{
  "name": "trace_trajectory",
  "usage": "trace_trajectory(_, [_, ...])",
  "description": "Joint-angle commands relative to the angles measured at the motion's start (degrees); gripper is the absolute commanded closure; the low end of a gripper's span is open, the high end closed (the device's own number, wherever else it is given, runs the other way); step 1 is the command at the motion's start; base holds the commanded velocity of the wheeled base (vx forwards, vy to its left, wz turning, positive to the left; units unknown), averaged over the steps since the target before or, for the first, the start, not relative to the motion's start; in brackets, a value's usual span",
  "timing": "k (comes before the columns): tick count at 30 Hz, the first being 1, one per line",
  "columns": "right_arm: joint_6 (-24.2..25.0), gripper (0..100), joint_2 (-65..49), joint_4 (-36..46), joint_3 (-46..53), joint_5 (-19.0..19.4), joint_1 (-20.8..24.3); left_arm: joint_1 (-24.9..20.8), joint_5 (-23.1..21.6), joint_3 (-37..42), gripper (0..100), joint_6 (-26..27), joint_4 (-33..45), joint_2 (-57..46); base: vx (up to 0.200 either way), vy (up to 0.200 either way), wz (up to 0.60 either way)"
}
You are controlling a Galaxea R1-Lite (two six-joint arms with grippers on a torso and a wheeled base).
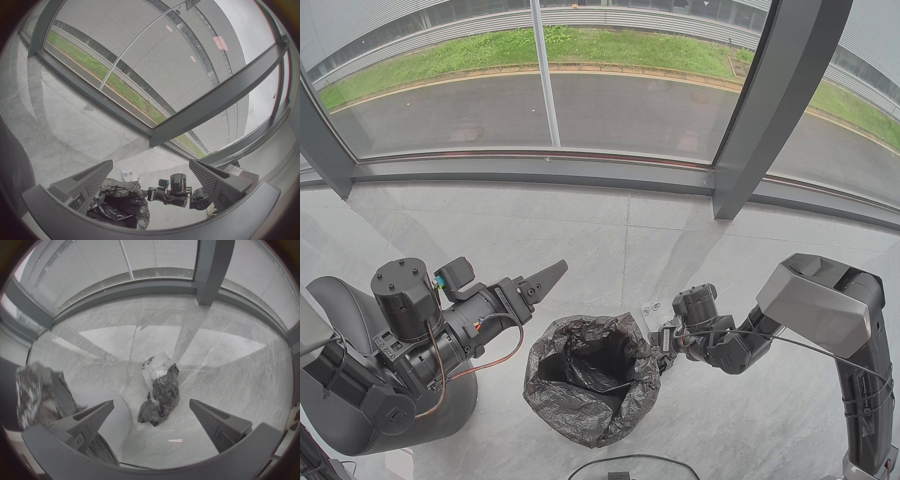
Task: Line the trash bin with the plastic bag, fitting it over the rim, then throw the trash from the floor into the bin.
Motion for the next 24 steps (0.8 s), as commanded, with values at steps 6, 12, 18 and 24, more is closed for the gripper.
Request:
trace_trajectory(6, [5.41, 0, 2.48, 11.18, -16.33, -1.42, -0.36, 7.67, -3.46, 0.38, 0, -0.29, -2.26, 0.56, 0.0, 0.0, 0.0])
trace_trajectory(12, [5.85, 0, 4.76, 16.37, -20.02, -3.17, -1.32, 7.67, -3.55, 0.47, 0, -0.29, -2.96, 0.47, 0.0, 0.0, 0.0])
trace_trajectory(18, [5.06, 0, 5.82, 16.46, -20.2, -3.17, -1.94, 7.76, -3.55, 0.47, 0, -0.29, -2.96, 0.83, 0.0, 0.0, 0.0])
trace_trajectory(24, [3.83, 0, 7.05, 17.07, -21.78, -3.17, -1.94, 8.63, -3.55, 0.2, 0, -0.29, -3.05, 1.88, 0.0, 0.0, 0.0])
